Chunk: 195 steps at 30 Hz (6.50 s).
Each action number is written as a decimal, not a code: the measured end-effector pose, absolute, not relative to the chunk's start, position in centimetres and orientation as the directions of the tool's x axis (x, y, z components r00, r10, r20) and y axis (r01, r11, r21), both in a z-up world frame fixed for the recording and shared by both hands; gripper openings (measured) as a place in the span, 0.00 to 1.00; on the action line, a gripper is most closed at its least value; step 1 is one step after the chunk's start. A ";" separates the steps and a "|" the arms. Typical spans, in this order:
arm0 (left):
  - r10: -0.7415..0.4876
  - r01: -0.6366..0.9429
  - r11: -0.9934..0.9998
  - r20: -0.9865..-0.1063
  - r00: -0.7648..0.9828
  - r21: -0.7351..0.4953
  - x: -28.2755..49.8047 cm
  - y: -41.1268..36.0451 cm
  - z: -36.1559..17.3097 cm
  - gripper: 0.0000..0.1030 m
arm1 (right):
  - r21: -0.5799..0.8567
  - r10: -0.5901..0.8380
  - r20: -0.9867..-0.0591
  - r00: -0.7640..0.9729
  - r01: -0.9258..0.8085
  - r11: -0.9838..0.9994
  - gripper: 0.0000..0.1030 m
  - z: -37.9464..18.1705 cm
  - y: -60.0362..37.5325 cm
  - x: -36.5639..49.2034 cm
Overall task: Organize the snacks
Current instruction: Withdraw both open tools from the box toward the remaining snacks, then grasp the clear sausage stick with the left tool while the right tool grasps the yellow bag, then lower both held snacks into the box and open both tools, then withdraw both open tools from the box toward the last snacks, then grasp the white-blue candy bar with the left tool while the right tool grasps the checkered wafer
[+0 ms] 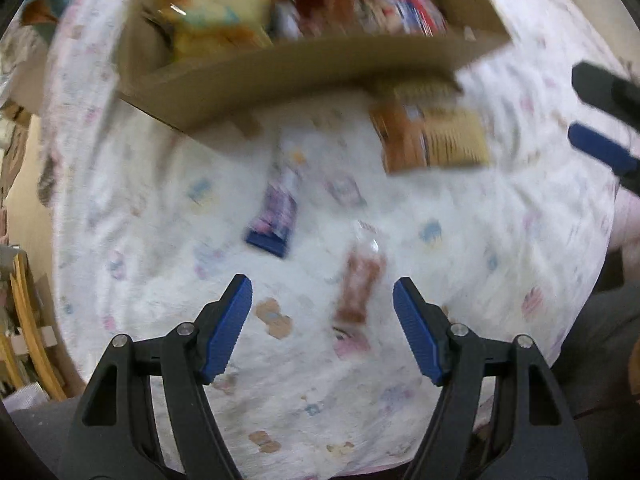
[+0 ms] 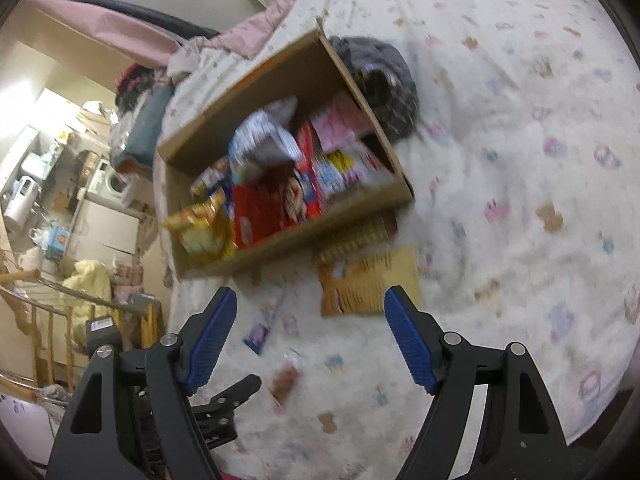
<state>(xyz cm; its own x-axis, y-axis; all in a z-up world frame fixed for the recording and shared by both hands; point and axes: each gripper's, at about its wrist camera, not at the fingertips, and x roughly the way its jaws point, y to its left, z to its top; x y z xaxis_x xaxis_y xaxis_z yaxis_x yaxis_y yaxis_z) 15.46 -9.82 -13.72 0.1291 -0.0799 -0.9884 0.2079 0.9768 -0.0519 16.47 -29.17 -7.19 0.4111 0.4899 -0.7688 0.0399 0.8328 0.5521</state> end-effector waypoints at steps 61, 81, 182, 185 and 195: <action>-0.205 -0.020 0.976 -0.948 0.244 -0.216 17.2 -2.7 -9.3 0.14 | 0.395 0.408 -0.878 0.250 -0.105 0.913 0.66 -10.8 -26.3 15.7; -0.157 0.033 0.986 -0.854 0.496 -0.162 31.1 -2.1 -0.8 0.14 | 0.470 0.481 -0.751 0.451 -0.147 0.871 0.66 -1.9 -25.2 27.3; -0.120 0.016 0.993 -0.936 0.332 -0.121 16.0 -2.0 -10.7 0.70 | 0.297 0.266 -0.872 0.410 0.013 0.955 0.97 -8.8 -27.2 15.7; -0.053 -0.009 0.998 -0.958 0.282 -0.058 16.4 -2.1 -12.6 0.70 | 0.282 0.254 -0.879 0.403 0.011 0.959 0.97 -9.0 -27.2 15.3; -0.106 0.115 0.990 -0.969 0.225 -0.082 18.9 -7.4 -15.5 0.70 | 0.270 0.241 -0.887 0.393 0.020 0.963 0.97 -9.4 -27.6 15.7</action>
<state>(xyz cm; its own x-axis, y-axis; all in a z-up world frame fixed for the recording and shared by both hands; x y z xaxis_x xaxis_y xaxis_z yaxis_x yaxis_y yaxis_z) 18.90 -7.40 -15.50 0.2245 -0.1061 -0.9687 0.1147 0.9900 -0.0818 15.69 -27.61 -9.40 0.3934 0.2410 -0.8872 0.0197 0.9626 0.2702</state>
